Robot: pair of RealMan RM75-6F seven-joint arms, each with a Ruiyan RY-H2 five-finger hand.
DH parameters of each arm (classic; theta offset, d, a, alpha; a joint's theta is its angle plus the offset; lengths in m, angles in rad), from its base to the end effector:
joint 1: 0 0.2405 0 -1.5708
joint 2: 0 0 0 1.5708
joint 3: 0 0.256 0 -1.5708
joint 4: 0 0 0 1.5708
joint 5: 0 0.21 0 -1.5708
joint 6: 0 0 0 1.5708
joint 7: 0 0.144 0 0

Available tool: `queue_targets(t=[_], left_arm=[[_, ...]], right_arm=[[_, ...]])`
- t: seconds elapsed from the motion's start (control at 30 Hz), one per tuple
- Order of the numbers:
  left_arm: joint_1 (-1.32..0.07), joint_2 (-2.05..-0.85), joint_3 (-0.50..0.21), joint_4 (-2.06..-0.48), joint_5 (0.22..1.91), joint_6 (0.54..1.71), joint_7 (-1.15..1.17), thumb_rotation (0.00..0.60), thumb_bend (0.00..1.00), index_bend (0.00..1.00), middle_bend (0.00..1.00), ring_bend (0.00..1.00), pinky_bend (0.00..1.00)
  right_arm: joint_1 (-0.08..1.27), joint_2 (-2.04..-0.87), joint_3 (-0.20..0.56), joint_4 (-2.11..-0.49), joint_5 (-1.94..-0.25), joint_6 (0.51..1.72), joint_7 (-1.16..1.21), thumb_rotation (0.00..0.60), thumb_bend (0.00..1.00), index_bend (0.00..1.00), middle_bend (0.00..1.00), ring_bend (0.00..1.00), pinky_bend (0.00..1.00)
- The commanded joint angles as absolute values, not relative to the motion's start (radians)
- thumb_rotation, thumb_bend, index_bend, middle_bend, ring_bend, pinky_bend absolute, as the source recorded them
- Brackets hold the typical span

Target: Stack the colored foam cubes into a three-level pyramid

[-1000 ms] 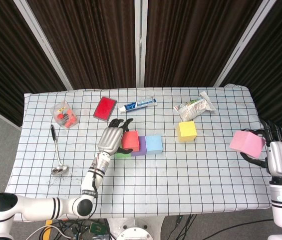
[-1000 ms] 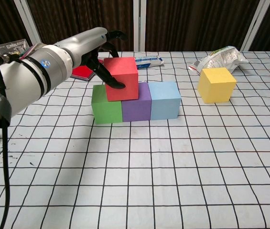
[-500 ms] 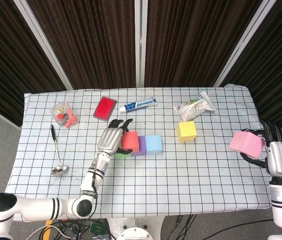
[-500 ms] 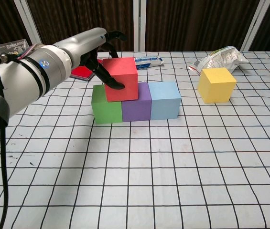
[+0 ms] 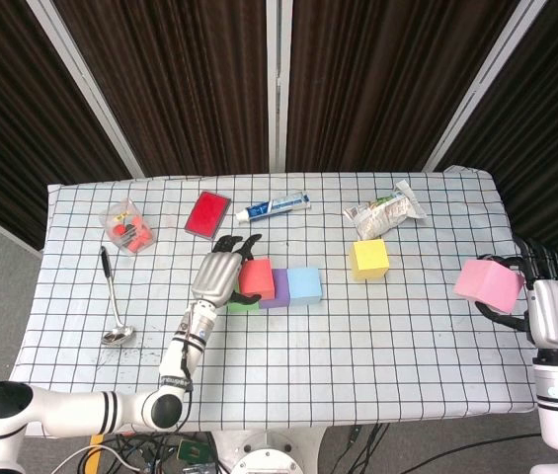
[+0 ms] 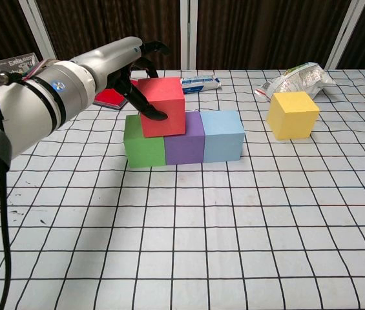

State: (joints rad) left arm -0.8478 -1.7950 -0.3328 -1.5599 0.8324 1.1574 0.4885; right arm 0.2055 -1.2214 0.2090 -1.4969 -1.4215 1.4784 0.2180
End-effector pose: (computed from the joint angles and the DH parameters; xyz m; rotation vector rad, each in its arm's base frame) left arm -0.0574 0.3361 -0.0516 -1.6349 -1.2065 -1.1317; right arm -0.2952 -0.2501 0.1655 1.2103 -0.9165 1.2284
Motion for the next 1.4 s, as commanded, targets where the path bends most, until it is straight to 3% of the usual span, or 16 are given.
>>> queue_targets(t=[0.03,0.77,1.07,1.4], left_arm=[[-0.848,-1.793,-0.333,-1.563,0.831,1.157,0.49,0.6,0.15,0.1,0.38,0.12,0.08],[-0.847,-1.798,-0.329,-1.55,0.825,1.143,0.478,0.6,0.15,0.1,0.37,0.12,0.08],[-0.846,-1.792,-0.326,-1.554,0.831,1.133,0.468,0.6,0.11,0.09,0.25,0.09,0.07],[-0.839,-1.78,-0.323,-1.582,0.84,1.143,0.464,0.6,0.09,0.09,0.22,0.07,0.07]], right_arm=[[0.205,-1.221,0.209,-1.498,-1.422,1.479,0.218,0.6,0.08,0.0,0.49,0.06,0.0],[0.205,-1.229,0.201,-1.49,-1.419,1.466,0.217,0.6,0.08,0.0,0.49,0.06,0.0],[0.203,-1.23,0.199,-1.483,-1.419,1.467,0.224,0.6,0.08,0.0,0.49,0.06,0.0],[0.202,-1.231,0.2,-1.48,-1.419,1.467,0.228,0.6,0.08,0.0,0.49,0.06,0.0]])
